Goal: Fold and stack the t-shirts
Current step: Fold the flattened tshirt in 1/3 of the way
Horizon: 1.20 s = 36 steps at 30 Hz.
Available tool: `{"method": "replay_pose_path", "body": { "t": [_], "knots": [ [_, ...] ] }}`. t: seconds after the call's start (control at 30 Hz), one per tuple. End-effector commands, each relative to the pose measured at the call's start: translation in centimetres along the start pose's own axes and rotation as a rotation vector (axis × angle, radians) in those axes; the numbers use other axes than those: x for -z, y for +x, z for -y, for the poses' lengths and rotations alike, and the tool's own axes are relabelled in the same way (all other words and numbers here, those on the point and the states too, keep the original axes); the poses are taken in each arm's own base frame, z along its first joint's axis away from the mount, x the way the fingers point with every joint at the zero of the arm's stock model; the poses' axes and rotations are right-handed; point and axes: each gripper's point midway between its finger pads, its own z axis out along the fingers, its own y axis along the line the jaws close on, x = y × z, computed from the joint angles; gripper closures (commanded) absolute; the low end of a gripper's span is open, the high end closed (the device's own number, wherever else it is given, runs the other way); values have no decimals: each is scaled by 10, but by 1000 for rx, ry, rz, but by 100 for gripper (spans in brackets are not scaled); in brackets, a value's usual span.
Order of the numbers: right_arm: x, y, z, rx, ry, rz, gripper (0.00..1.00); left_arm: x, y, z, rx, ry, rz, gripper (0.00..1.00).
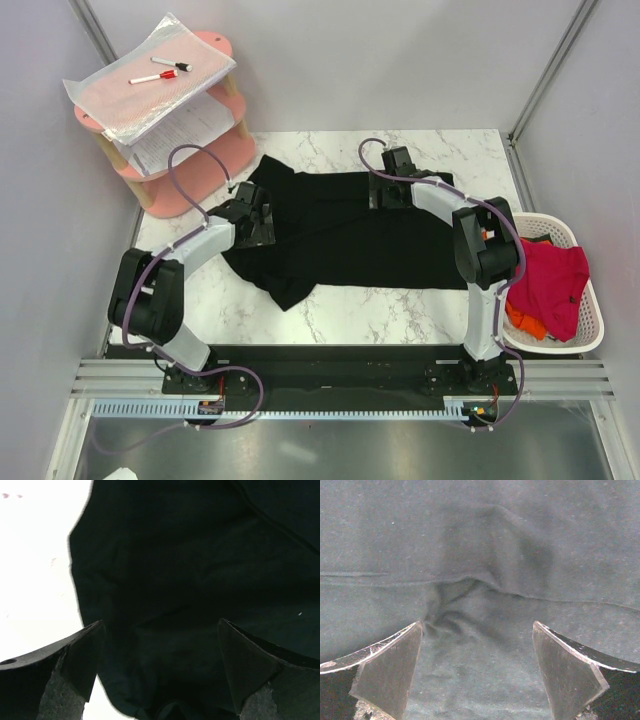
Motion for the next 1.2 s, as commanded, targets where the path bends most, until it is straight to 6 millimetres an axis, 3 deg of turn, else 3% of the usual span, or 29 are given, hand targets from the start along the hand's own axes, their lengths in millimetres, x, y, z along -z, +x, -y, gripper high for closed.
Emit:
{"method": "replay_pose_path", "body": {
  "t": [0.0,0.2,0.43,0.73,0.93,1.07,1.17],
  "knots": [
    [12,-12,-10,-4,-53,40,2,-13,-16,24,50,106,57,0],
    [12,-6,-7,6,-41,31,2,-42,-14,29,65,123,-1,0],
    [4,9,1,14,3,-7,2,-65,-6,9,102,85,-90,0],
    [-14,29,29,16,175,-84,2,-60,-3,-21,138,25,-141,0],
    [-16,27,50,-22,258,-94,2,-61,7,-32,159,1,-180,0],
    [-11,20,43,-30,217,-69,2,-57,2,-29,158,19,-160,0],
    [-2,9,34,-24,180,-23,2,-38,-17,-21,163,82,-73,0]
  ]
}}
